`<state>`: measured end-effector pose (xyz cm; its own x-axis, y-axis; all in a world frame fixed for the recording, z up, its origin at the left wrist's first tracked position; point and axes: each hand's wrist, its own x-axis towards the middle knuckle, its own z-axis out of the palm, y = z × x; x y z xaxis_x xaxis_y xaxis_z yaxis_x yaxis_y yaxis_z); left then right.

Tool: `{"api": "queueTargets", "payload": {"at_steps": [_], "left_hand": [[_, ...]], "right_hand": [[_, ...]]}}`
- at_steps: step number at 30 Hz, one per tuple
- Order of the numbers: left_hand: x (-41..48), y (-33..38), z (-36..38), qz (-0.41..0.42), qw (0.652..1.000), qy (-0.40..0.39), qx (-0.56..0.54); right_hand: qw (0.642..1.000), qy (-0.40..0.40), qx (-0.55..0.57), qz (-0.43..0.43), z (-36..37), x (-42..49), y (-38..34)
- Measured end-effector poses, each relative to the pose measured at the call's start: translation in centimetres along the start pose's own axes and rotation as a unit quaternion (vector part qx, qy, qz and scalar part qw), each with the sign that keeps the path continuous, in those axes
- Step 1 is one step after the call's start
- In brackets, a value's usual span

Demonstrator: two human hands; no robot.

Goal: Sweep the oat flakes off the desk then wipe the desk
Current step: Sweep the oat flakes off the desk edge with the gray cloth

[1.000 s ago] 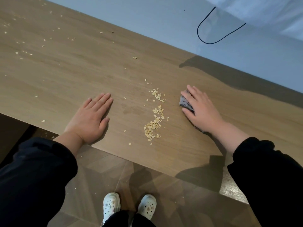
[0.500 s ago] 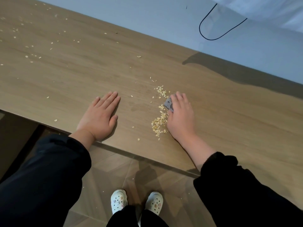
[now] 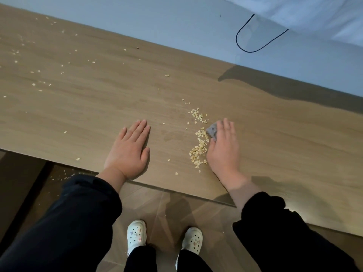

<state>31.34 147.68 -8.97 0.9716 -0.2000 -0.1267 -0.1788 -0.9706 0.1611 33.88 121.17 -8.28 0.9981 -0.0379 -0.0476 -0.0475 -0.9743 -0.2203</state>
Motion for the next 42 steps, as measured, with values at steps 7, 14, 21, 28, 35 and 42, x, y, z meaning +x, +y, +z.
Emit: {"api": "queueTargets", "payload": {"at_steps": [7,14,21,28,35,42], "left_hand": [[-0.2,0.3,-0.6,0.008,1.000,-0.016,-0.009],[-0.3,0.4,-1.0,0.021,0.999,-0.031,-0.001],[-0.3,-0.6,-1.5,0.055,0.986,-0.004,-0.156],[0.2,-5.3,-3.1,0.099,0.987,0.002,-0.127],[0.8,-6.2,-2.0,0.102,0.993,-0.001,-0.062],[0.9,-6.2,-1.9,0.101,0.994,0.000,-0.043]], "right_hand": [[0.993,-0.015,0.037,0.107,-2.0,-2.5,4.8],[0.979,0.051,0.031,0.195,0.5,-6.3,-1.1],[0.980,0.014,-0.007,0.199,2.4,-6.2,-9.6],[0.956,0.077,0.038,0.281,0.8,-9.5,-3.1],[0.930,0.051,-0.026,0.364,1.5,-8.6,-6.0],[0.969,0.016,0.000,0.245,3.5,-5.6,-16.5]]}}
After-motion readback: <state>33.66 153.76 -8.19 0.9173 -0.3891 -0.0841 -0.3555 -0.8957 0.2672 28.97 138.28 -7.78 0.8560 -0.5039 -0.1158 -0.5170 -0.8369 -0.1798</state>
